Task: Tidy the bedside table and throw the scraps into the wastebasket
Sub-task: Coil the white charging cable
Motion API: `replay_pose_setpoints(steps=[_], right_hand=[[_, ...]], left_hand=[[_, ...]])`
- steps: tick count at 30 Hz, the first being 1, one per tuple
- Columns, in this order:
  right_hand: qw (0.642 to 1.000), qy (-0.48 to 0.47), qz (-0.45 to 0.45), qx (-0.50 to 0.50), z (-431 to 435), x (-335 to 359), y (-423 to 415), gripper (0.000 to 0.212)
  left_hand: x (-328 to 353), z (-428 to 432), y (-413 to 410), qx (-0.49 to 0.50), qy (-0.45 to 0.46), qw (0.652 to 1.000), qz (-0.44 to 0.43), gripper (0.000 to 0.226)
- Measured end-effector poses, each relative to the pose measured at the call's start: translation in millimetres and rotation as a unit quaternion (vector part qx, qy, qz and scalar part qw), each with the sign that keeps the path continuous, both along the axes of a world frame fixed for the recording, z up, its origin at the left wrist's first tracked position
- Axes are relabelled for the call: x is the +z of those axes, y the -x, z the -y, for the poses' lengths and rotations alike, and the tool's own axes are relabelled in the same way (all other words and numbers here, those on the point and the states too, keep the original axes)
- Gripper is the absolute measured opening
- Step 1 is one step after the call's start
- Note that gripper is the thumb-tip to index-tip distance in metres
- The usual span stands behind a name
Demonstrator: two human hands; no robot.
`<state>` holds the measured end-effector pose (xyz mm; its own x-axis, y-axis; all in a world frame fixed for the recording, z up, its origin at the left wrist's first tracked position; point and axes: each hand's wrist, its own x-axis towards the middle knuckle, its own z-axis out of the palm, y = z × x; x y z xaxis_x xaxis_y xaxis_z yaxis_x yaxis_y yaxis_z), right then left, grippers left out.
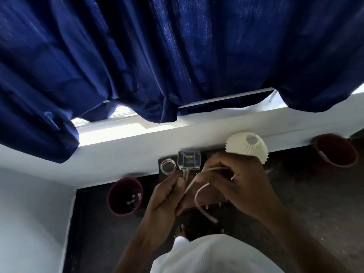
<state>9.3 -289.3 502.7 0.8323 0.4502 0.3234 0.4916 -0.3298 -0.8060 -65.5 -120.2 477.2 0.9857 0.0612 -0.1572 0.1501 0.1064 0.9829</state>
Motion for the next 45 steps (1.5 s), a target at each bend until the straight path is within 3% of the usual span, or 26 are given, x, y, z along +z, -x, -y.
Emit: replay_pose_setpoints(steps=[3, 6, 10, 12, 15, 18, 20, 22, 25, 29, 32, 35, 37, 40, 43, 45], right_hand=[[0.996, -0.063, -0.061, -0.015, -7.5, -4.2, -14.9, 0.02], [0.985, -0.09, -0.144, 0.002, -23.1, -27.9, -12.9, 0.021], [0.978, -0.032, -0.192, 0.078, -36.7, -67.1, 17.8, 0.033], [0.977, 0.023, -0.173, 0.124, -37.6, -77.9, 34.4, 0.036], [0.974, 0.061, -0.16, 0.148, -34.3, -78.1, 45.9, 0.035], [0.979, 0.072, -0.122, 0.149, -28.7, -66.6, 37.3, 0.025], [0.986, 0.08, -0.081, 0.124, -24.2, -54.2, 20.2, 0.024], [0.993, 0.069, -0.049, 0.085, -19.2, -43.7, -0.6, 0.023], [0.998, 0.048, -0.037, 0.022, -16.1, -40.2, -28.4, 0.033], [0.989, -0.004, -0.146, -0.001, -33.4, -71.9, -33.1, 0.018], [0.977, -0.014, -0.213, 0.013, -46.9, -105.1, -9.4, 0.034], [0.97, 0.032, -0.22, 0.098, -51.5, -118.7, 19.3, 0.034], [0.969, 0.068, -0.19, 0.139, -50.2, -117.5, 29.7, 0.032], [0.965, 0.136, -0.145, 0.172, -41.1, -104.8, 28.8, 0.021], [0.968, 0.181, -0.069, 0.158, -26.1, -81.5, 10.4, 0.022], [0.971, 0.195, -0.048, 0.132, -13.8, -61.7, -7.3, 0.024]], left_hand=[[8.1, 5.9, 6.1, -0.033, 0.05, 0.998, -0.013, 0.063], [23.8, 9.4, 4.1, -0.037, 0.105, 0.993, 0.029, 0.039], [36.5, 4.6, -9.0, 0.025, 0.112, 0.988, 0.105, 0.035], [33.1, -3.6, -20.8, 0.057, 0.047, 0.988, 0.138, 0.034], [14.5, -19.3, -38.2, 0.087, -0.147, 0.974, 0.149, 0.027], [-13.4, -28.8, -40.0, 0.038, -0.326, 0.937, 0.121, 0.025], [-30.4, -29.2, -32.1, -0.009, -0.355, 0.929, 0.103, 0.018], [-41.9, -24.9, -20.1, -0.017, -0.264, 0.962, 0.067, 0.02], [-46.1, -13.4, -5.3, -0.024, -0.025, 0.999, -0.014, 0.035], [-37.5, -9.4, -8.8, -0.012, 0.093, 0.993, -0.068, 0.036], [-28.8, -12.7, -19.7, -0.002, 0.16, 0.986, -0.039, 0.038], [-25.4, -13.1, -29.8, 0.035, 0.198, 0.98, 0.004, 0.038], [-31.2, -11.6, -37.4, 0.073, 0.153, 0.985, 0.017, 0.034], [-49.4, -10.3, -41.5, 0.077, -0.064, 0.994, 0.049, 0.025], [-69.5, -11.4, -35.2, 0.026, -0.265, 0.962, 0.064, 0.019], [-75.9, -11.7, -29.1, 0.012, -0.301, 0.952, 0.057, 0.023]])
